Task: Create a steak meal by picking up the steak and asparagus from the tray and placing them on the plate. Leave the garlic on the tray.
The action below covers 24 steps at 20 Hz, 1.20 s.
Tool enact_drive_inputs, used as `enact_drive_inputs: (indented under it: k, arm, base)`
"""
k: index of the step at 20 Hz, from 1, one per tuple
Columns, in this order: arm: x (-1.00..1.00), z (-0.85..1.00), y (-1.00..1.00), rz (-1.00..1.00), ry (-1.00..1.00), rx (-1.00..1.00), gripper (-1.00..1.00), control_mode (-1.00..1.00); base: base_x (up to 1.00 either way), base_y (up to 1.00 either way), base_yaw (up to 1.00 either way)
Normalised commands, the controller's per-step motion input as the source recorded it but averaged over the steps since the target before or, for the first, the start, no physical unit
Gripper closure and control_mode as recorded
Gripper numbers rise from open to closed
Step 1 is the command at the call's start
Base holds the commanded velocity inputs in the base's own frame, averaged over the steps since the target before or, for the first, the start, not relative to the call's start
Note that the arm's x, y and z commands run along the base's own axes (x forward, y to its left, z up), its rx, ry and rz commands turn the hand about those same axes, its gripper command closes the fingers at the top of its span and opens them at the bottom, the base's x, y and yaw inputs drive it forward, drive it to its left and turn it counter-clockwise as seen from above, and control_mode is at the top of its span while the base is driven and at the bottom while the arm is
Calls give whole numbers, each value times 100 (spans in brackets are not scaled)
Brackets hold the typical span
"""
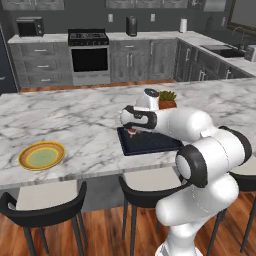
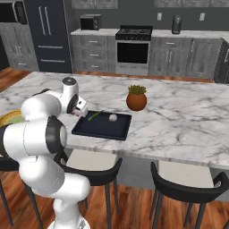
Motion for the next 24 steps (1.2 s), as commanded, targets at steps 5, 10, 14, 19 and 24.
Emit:
enact_drive_inputs:
  k: [5,10,14,19,24]
  arm:
    - [-7,19,100,15,0,-7,100,-100]
    - [-7,0,100,16,0,-11,100,-100]
    - [-9,-1,100,16,0,-12,100,-100]
    - [-4,-3,100,15,0,-12,100,-100]
    - [0,-13,99,13,3,-9,100,-100]
  base:
    - [0,0,0]
    - [0,0,0]
    - [0,0,0]
    - [0,0,0]
    - [0,0,0]
